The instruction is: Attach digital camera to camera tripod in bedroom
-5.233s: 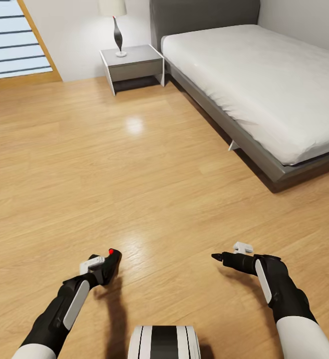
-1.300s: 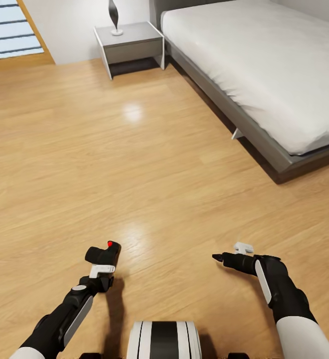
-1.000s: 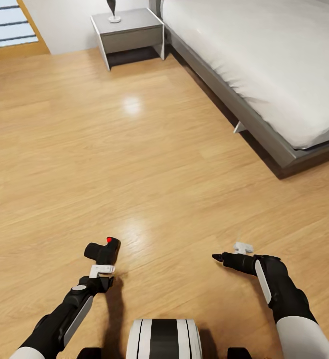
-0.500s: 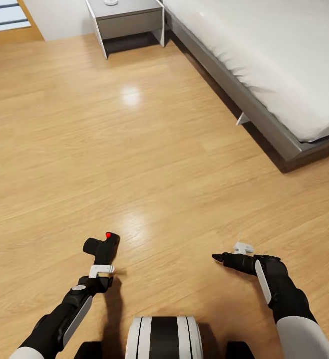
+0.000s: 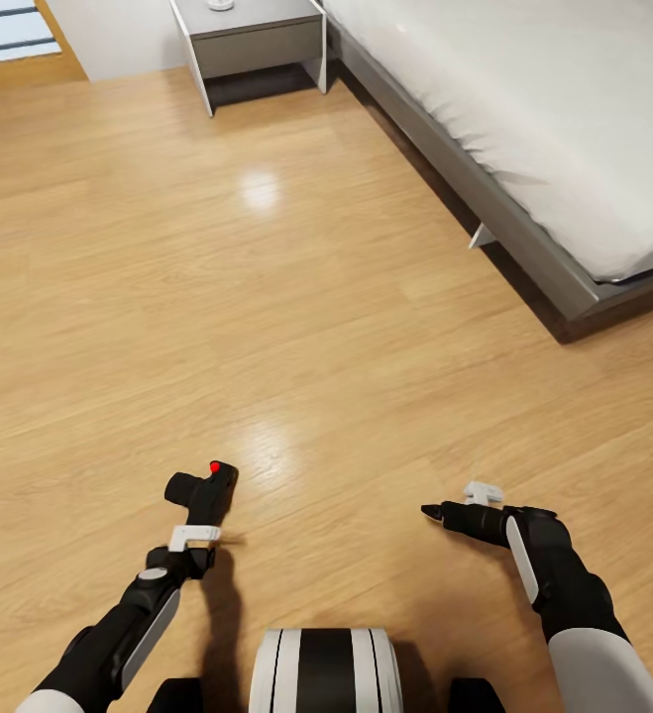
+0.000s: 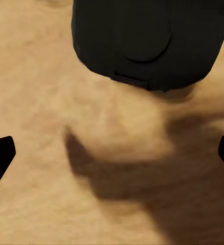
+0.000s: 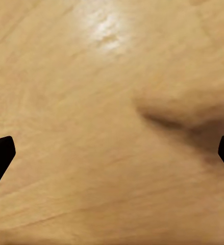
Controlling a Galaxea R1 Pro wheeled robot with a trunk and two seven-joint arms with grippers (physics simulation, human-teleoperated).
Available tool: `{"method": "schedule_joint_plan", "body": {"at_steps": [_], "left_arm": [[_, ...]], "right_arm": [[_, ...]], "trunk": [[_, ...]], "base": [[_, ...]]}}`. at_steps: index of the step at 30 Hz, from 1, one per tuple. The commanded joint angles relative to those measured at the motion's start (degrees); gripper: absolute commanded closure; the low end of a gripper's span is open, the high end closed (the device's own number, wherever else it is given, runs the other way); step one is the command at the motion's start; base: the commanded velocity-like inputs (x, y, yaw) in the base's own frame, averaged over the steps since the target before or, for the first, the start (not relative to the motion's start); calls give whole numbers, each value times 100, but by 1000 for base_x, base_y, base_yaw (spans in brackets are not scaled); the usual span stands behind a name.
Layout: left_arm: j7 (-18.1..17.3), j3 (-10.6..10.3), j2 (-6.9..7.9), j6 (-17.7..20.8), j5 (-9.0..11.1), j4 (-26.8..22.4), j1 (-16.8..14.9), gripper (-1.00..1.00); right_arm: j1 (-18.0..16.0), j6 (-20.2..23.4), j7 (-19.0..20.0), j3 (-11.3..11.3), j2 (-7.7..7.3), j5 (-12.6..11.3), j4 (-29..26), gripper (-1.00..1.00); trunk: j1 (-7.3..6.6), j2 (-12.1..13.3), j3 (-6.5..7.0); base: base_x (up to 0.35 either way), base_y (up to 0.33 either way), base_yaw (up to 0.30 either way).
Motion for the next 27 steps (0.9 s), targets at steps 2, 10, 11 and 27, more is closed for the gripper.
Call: {"method": "schedule_joint_plan", "body": {"at_steps": [2, 10, 11, 27], "left_arm": [[51, -31, 14, -125, 67, 11, -3, -100], [28, -44, 18, -680, 55, 364, -3, -100], [27, -44, 19, -694, 52, 400, -3, -100], [-120, -97, 22, -969, 6, 586, -3, -100]], "right_arm": [[-3, 23, 35, -9, 4, 26, -5, -100], [-3, -42, 37, -12, 4, 28, -4, -100], [-3, -61, 39, -11, 5, 28, -4, -100], [-3, -215, 48, -5, 6, -10, -4, -100]], "trunk": [[-1, -1, -3], [-1, -1, -3], [-1, -1, -3], [-1, -1, -3]], "base": [[0, 0, 0], [0, 0, 0], [0, 0, 0], [0, 0, 0]]}}
